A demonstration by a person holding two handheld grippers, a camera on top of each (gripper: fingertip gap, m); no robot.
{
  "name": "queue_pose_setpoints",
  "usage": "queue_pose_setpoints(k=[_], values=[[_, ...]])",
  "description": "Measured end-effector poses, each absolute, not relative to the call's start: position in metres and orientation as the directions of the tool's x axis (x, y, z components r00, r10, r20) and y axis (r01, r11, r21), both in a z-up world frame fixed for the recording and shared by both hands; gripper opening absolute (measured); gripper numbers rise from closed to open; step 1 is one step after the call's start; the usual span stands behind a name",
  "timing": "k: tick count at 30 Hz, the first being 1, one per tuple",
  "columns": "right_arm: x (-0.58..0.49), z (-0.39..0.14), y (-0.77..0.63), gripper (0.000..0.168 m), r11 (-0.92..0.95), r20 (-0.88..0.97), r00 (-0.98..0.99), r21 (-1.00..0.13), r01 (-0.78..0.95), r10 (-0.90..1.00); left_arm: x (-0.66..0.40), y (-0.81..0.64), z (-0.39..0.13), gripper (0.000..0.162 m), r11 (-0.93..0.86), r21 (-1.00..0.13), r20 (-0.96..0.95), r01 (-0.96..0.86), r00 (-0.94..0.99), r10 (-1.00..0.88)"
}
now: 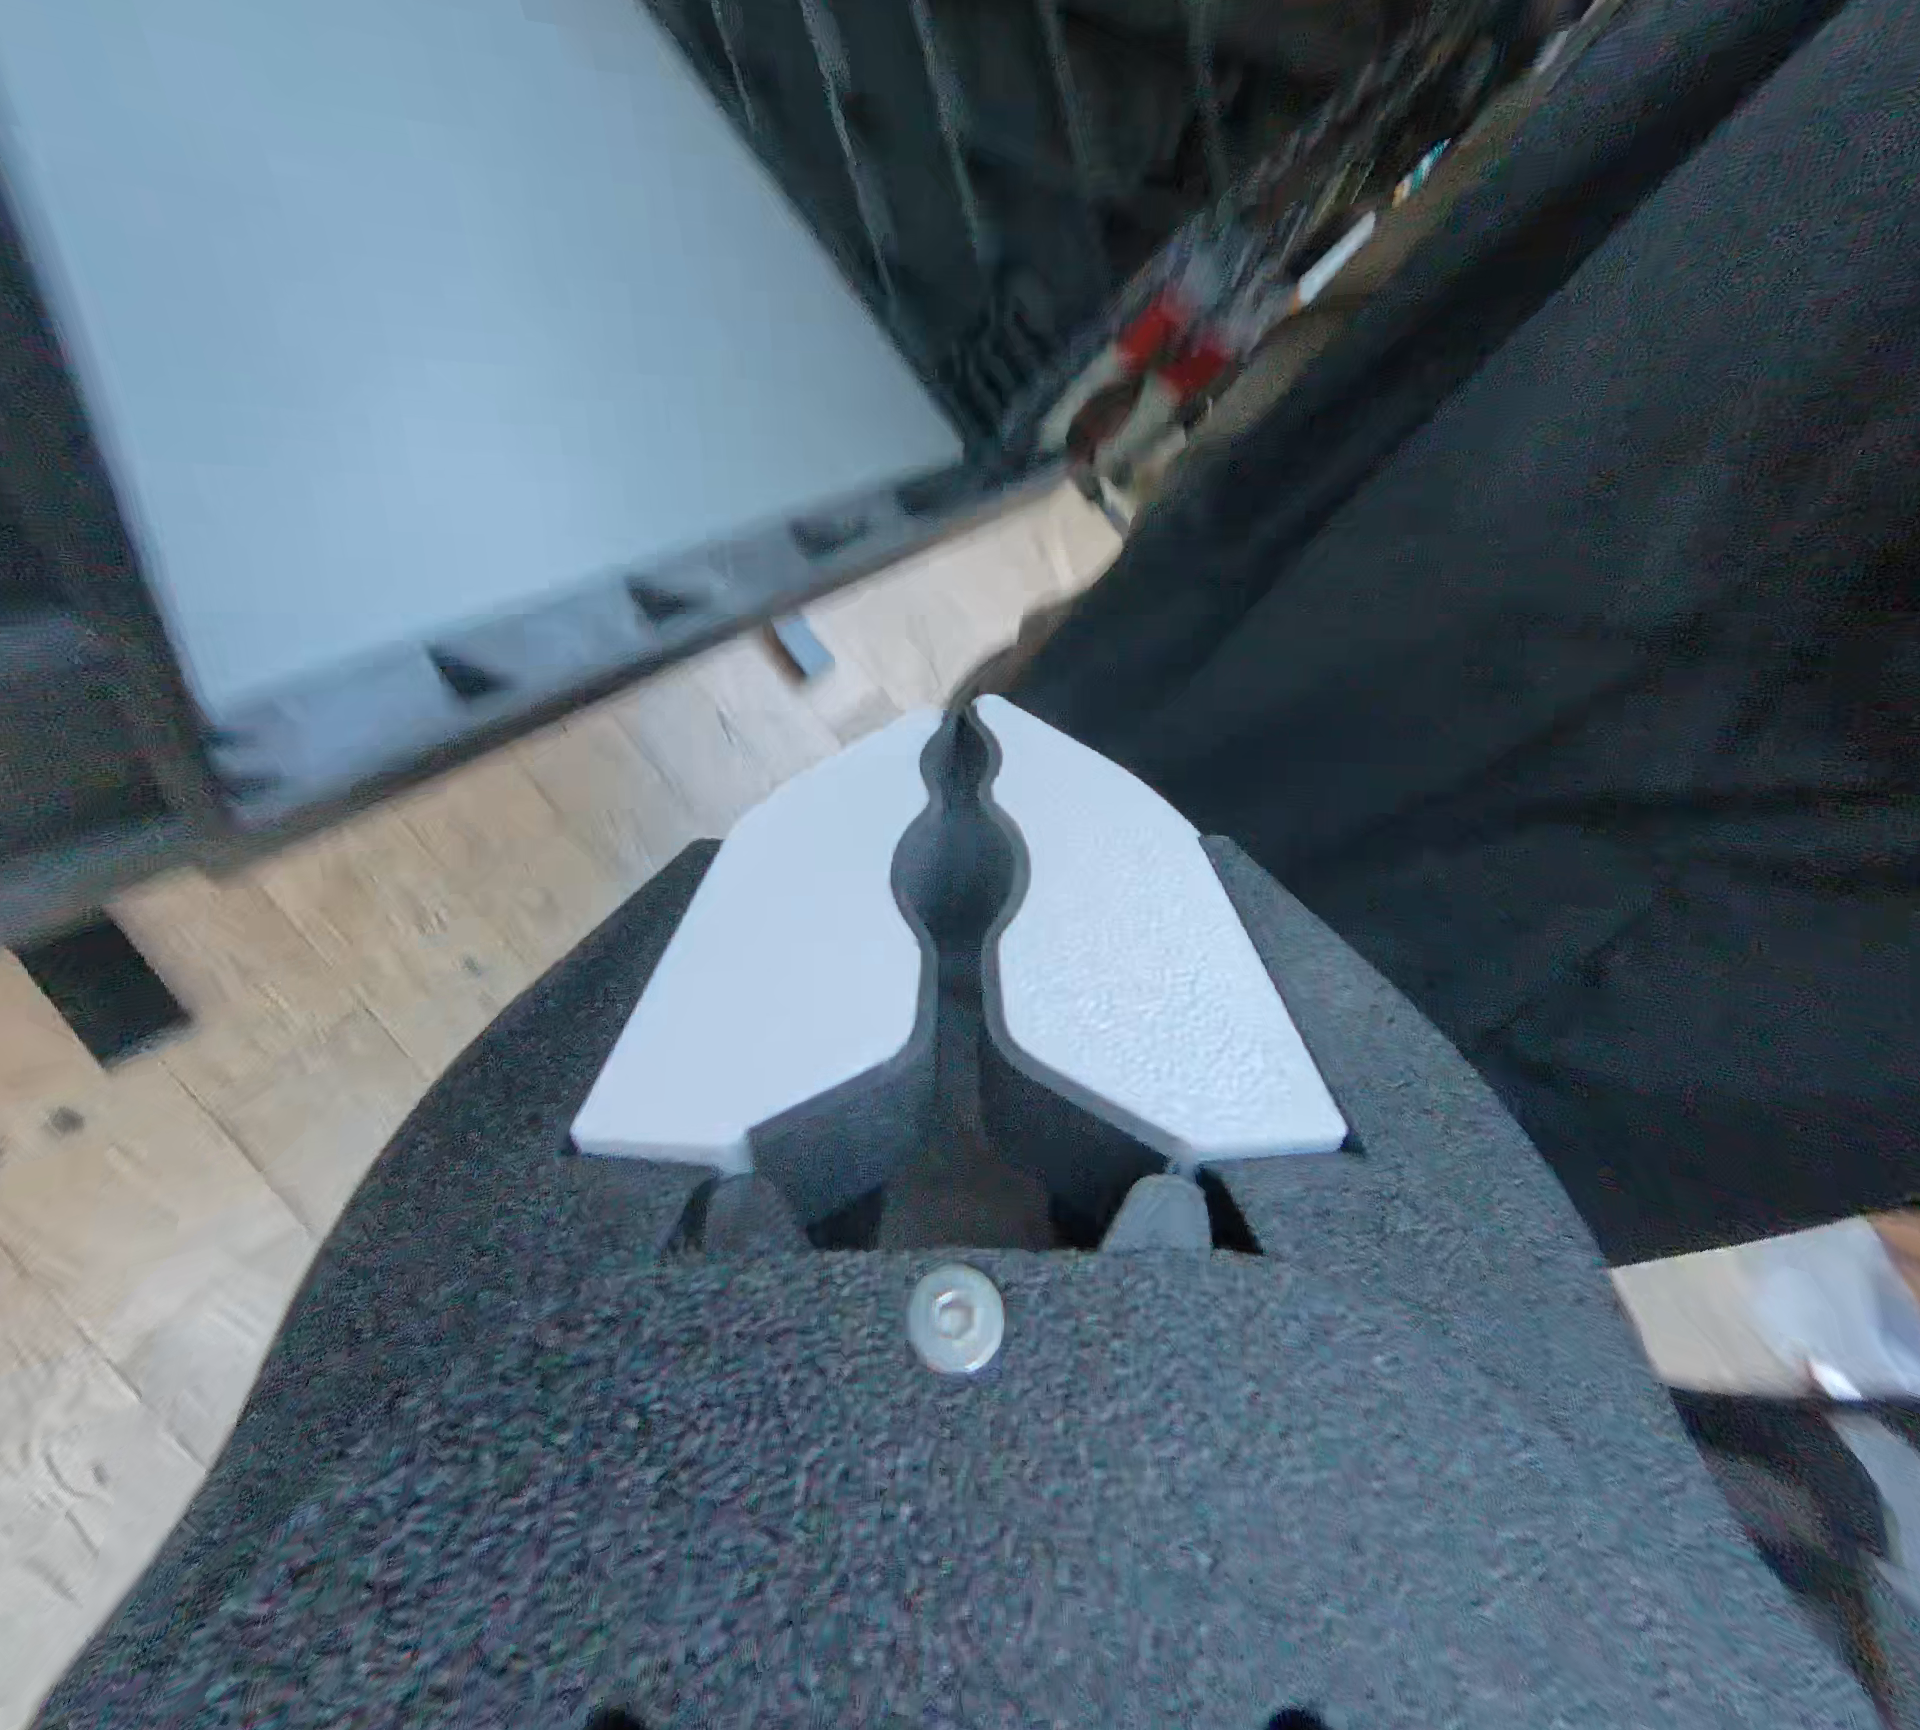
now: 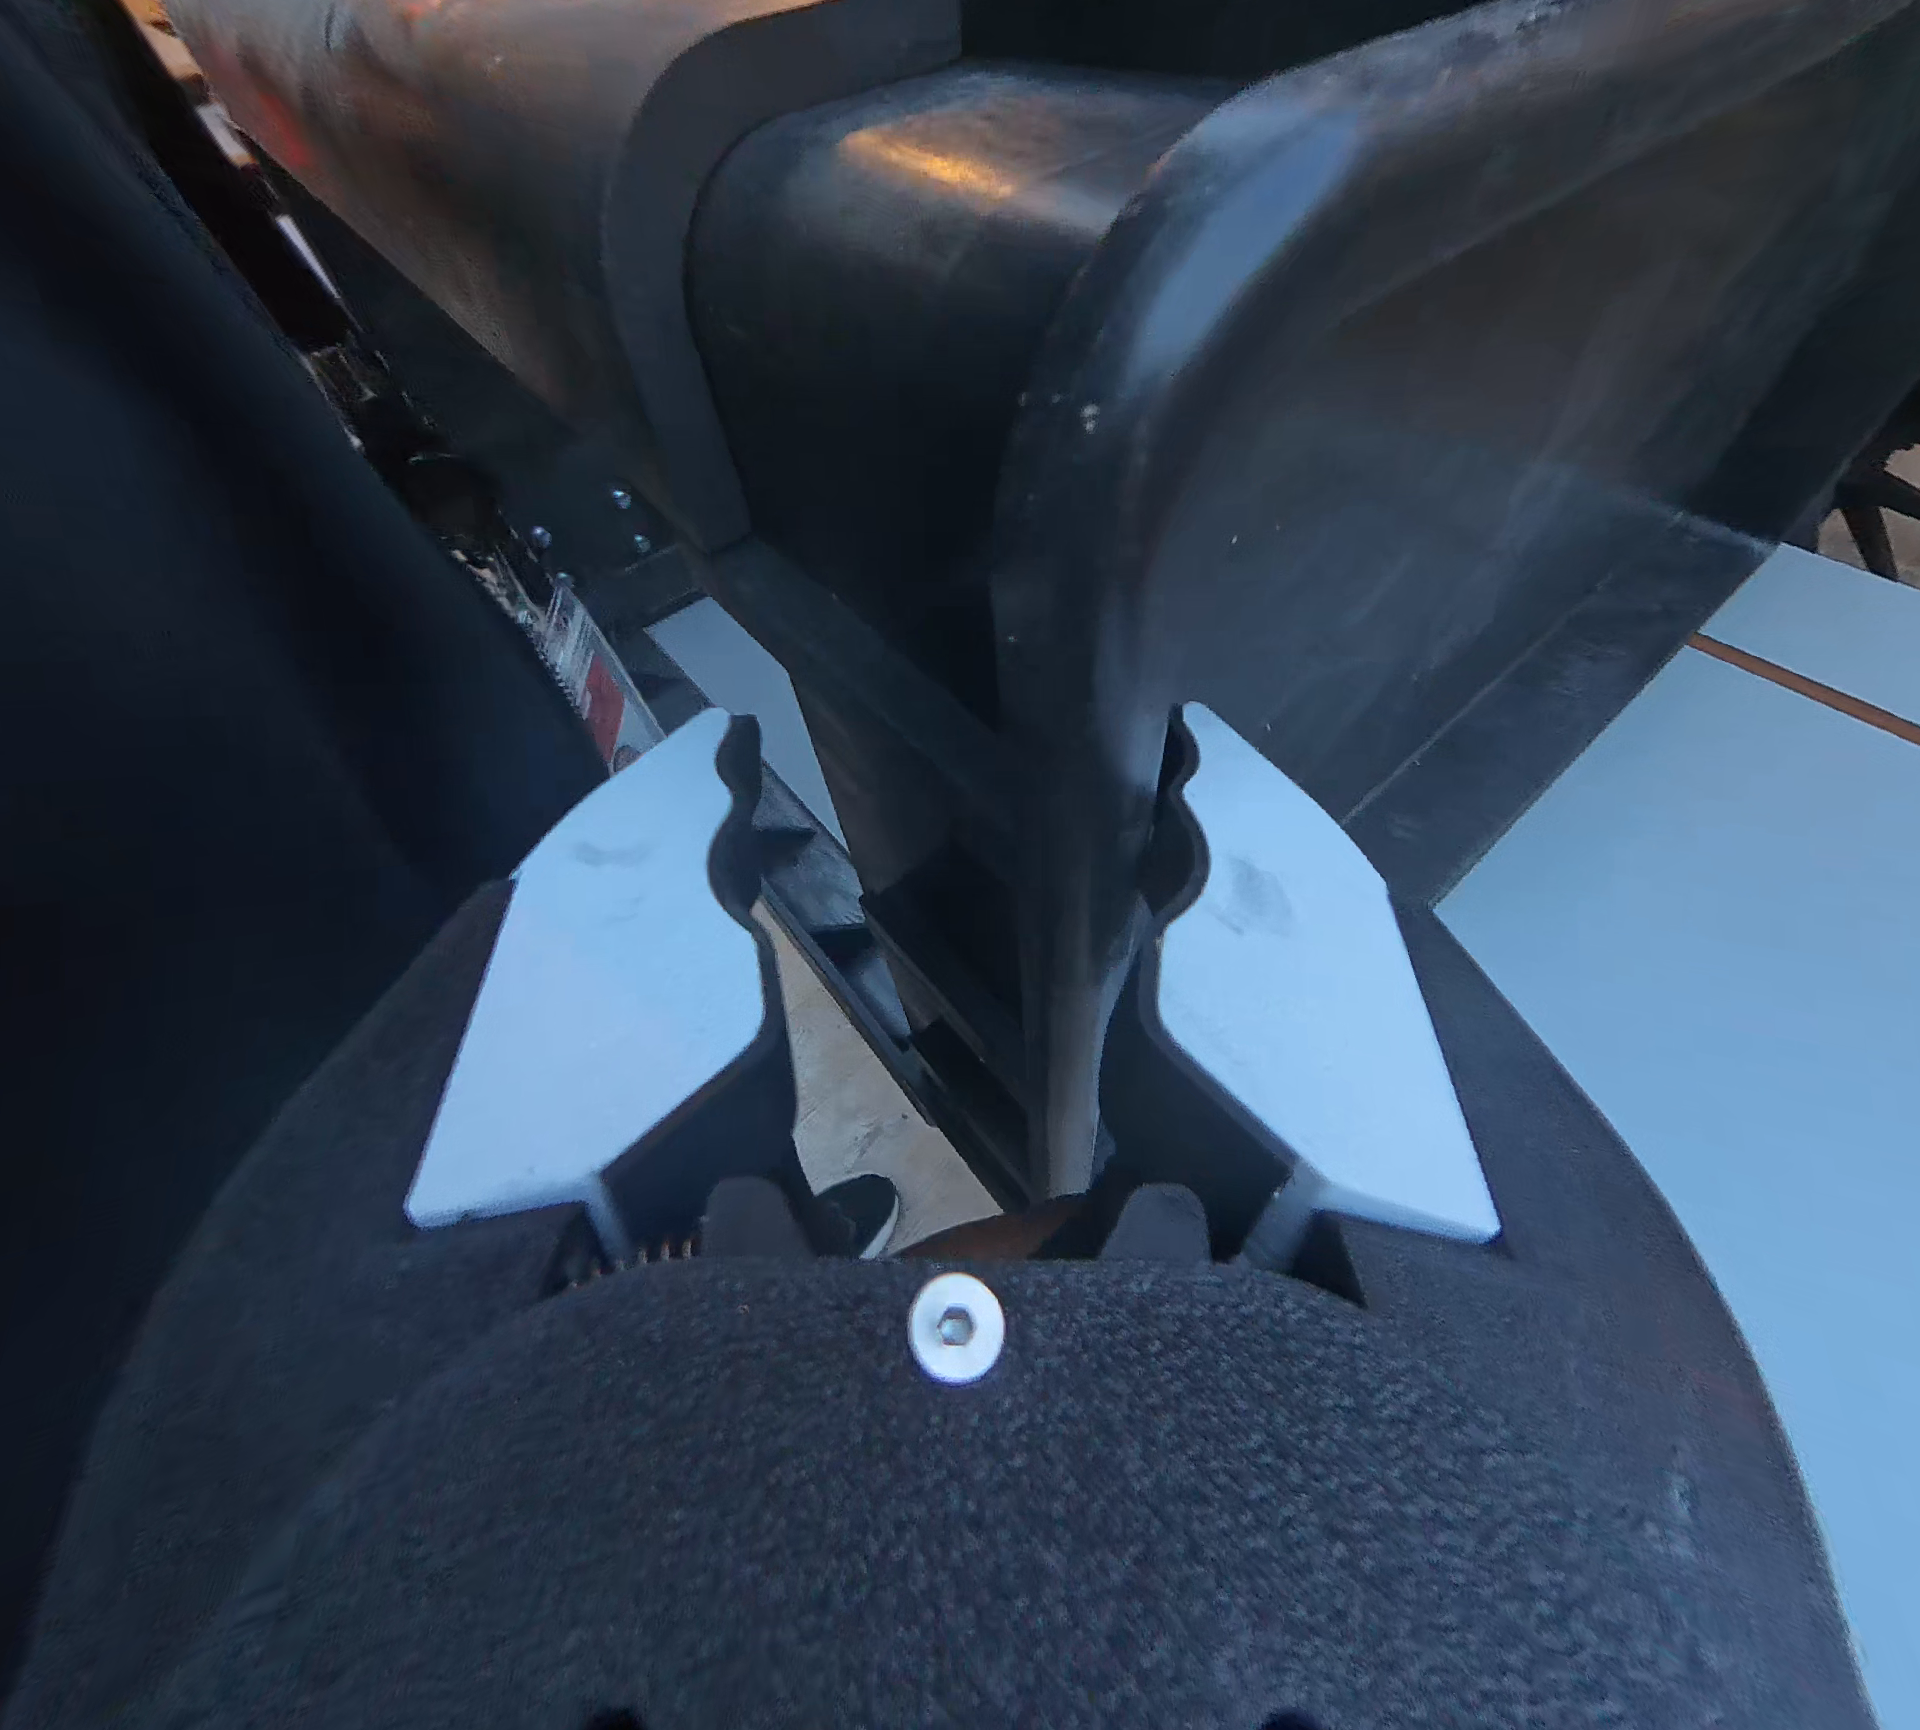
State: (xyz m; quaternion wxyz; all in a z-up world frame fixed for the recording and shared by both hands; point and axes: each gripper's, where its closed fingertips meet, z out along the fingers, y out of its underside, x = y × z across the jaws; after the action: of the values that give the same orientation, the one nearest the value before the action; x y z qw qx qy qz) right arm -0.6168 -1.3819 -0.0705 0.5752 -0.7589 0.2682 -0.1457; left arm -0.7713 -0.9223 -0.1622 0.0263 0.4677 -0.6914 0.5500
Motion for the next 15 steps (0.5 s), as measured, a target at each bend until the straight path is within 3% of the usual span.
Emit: queue_pose_setpoints(k=[3, 6, 10, 12, 15], values=[[-0.615, -0.065, -1.374, 0.078, -0.153, -0.111, 0.832, -0.961, -0.229, -0.544, -0.738, -0.927, -0.018, 0.000, -0.130, -0.886, 0.436, -0.444, -0.705, -0.560], [-0.613, -0.061, -1.372, 0.073, -0.128, -0.113, 0.841, -0.969, -0.210, -0.529, -0.686, -0.984, 0.085, 0.006, 0.074, -0.958, 0.215, -0.276, -0.866, -0.452], [-0.612, -0.059, -1.372, 0.071, -0.088, -0.122, 0.835, -0.976, -0.200, -0.537, -0.583, -1.060, 0.105, 0.027, 0.373, -0.903, 0.062, -0.214, -0.923, -0.381], [-0.610, -0.059, -1.373, 0.070, -0.088, -0.115, 0.826, -0.977, -0.195, -0.552, -0.550, -1.105, 0.097, 0.028, 0.378, -0.893, 0.167, -0.246, -0.959, -0.228], [-0.609, -0.060, -1.373, 0.072, -0.091, -0.109, 0.809, -0.976, -0.197, -0.578, -0.512, -1.167, 0.061, 0.028, 0.391, -0.801, 0.473, -0.452, -0.880, -0.049]])
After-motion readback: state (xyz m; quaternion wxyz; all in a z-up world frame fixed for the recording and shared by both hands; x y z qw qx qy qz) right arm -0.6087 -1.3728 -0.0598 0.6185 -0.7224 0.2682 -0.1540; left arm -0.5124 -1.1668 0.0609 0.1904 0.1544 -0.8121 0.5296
